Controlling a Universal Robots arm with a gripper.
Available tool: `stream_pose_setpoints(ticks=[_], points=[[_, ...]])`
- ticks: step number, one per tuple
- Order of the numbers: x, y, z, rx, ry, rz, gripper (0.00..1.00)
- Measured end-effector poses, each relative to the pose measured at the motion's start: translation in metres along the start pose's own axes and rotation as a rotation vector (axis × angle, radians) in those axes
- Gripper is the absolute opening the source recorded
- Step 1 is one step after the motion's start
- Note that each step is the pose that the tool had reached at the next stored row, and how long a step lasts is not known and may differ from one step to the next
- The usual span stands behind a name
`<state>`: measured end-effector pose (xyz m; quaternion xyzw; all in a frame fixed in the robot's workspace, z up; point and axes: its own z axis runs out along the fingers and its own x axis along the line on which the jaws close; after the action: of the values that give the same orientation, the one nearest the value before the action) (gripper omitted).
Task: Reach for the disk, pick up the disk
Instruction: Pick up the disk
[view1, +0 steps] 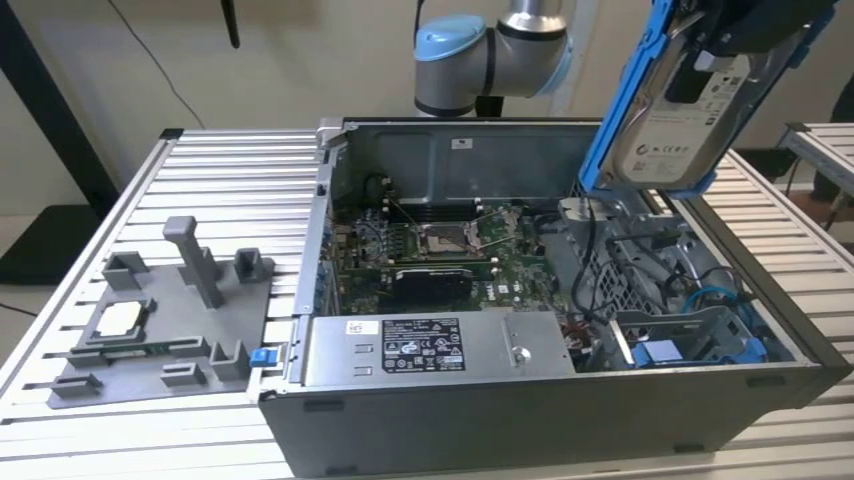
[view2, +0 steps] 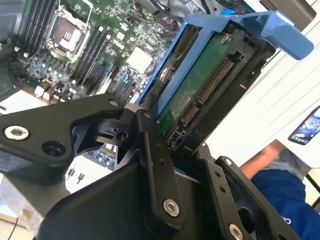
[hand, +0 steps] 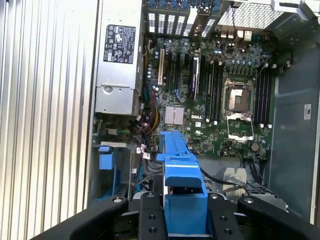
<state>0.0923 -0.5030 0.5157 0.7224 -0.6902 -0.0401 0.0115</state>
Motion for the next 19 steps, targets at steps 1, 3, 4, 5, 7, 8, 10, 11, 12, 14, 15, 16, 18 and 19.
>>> stream_pose_setpoints(ticks=[1,3,4,5,7,8,10,11,12,14,15,16,18,19], points=[[0.0016,0.0003,0.0000,0.0000,0.0001,0.000,0.00],[0.0052,0.0008,0.0001,0.0000,0.0000,0.000,0.00],[0.0075,0.0010,0.0000,0.0000,0.0002,0.000,0.00],[0.0103,0.0015,0.0001,0.0000,0.0000,0.000,0.00],[0.0164,0.0025,0.0002,0.0000,0.0001,0.000,0.00],[0.0196,0.0031,0.0004,0.0000,0.0002,0.000,0.00],[0.0272,0.0046,0.0011,0.0000,-0.0001,0.000,0.00],[0.0311,0.0054,0.0013,0.0000,0.0001,0.000,0.00],[0.0354,0.0060,0.0016,0.0000,0.0001,0.000,0.00],[0.0446,0.0077,0.0026,0.0000,0.0002,0.000,0.00],[0.0485,0.0085,0.0033,0.0003,0.0002,0.000,0.00],[0.0524,0.0095,0.0044,0.0013,-0.0001,0.000,0.00],[0.0586,0.0116,0.0060,0.0044,0.0003,0.000,0.00],[0.0616,0.0127,0.0068,0.0071,0.0005,0.000,0.00]])
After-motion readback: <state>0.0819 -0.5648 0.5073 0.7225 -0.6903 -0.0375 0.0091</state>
